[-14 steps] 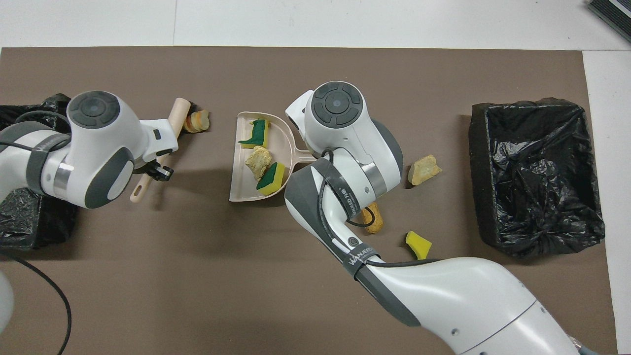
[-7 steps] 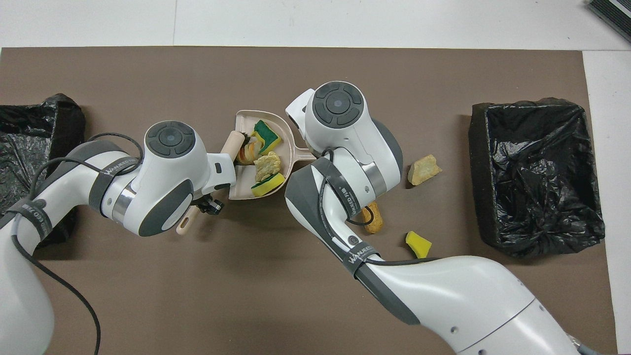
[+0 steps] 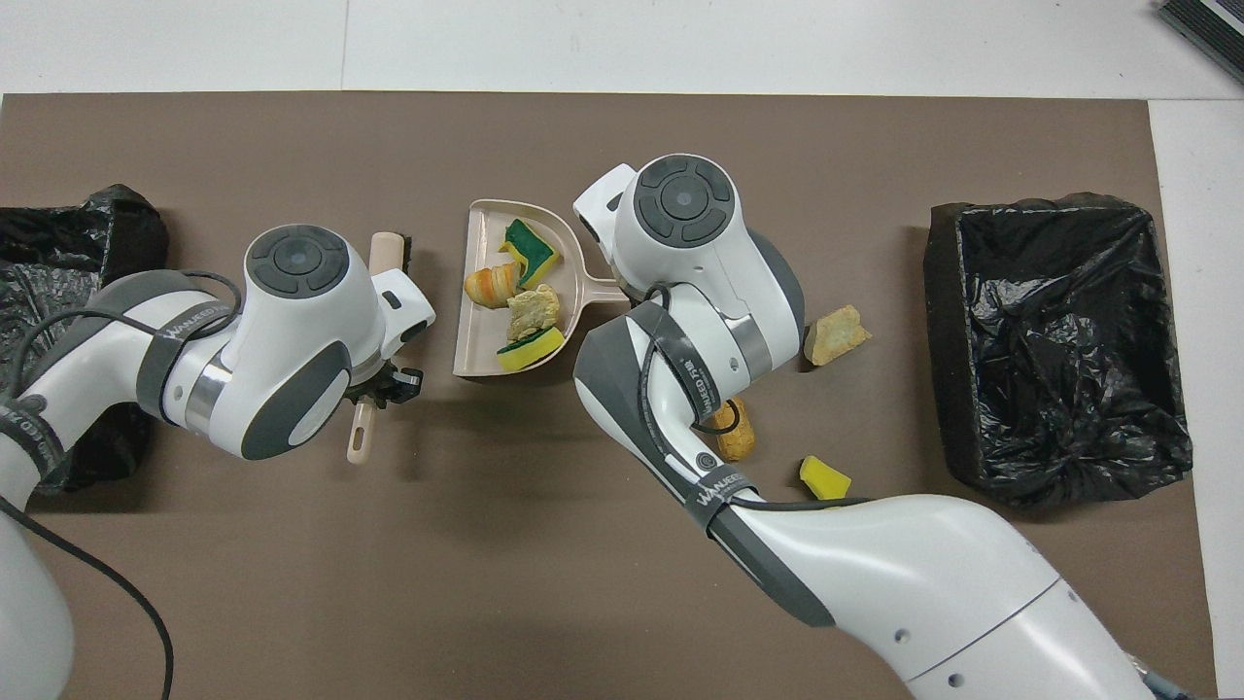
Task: Sweep and dump trash in bin
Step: 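Carry the loaded dustpan over the bin nearest the right gripper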
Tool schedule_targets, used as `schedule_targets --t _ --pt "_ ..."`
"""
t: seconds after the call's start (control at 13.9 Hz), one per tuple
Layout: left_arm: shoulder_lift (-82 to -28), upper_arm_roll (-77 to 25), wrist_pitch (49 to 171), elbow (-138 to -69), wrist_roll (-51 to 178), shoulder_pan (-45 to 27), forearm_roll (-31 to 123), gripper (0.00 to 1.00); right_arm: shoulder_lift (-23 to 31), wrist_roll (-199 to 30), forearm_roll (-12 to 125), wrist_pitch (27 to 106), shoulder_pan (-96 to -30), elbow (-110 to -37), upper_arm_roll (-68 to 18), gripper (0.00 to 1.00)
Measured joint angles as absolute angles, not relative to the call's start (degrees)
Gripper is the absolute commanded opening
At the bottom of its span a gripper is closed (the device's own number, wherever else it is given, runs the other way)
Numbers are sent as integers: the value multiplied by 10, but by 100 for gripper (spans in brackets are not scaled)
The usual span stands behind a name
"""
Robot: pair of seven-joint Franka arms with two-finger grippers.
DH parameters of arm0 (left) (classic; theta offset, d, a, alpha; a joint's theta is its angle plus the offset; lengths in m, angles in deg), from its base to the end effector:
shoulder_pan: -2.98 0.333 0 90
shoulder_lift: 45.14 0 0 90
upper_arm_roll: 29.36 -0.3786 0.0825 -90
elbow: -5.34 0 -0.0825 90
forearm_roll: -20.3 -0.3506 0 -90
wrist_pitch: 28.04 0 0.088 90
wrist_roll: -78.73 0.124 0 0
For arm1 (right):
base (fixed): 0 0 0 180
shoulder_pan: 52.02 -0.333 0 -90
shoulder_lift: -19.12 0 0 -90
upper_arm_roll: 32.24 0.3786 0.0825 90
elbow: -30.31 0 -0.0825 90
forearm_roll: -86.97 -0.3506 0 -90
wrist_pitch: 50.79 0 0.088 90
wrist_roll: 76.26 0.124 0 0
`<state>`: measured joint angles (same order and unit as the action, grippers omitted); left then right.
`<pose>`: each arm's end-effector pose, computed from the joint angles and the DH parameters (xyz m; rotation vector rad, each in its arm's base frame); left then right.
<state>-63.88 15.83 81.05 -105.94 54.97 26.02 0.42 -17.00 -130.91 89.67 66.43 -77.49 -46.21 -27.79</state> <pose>0.5387 -0.1520 0.4024 -2.9505 0.1958 0.2968 0.6526 0.3546 0.4157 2.3078 2.1054 0.1257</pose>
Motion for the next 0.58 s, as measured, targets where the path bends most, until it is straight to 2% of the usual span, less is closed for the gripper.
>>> schedule_targets --t 0.36,0.58 --pt "-621 159 716 -1010 529 264 84 0 -158 -1386 850 669 -734 -464 -278 0" --pt "-595 168 696 -1017 518 259 134 0 -105 -1426 849 638 -685 -481 -279 0"
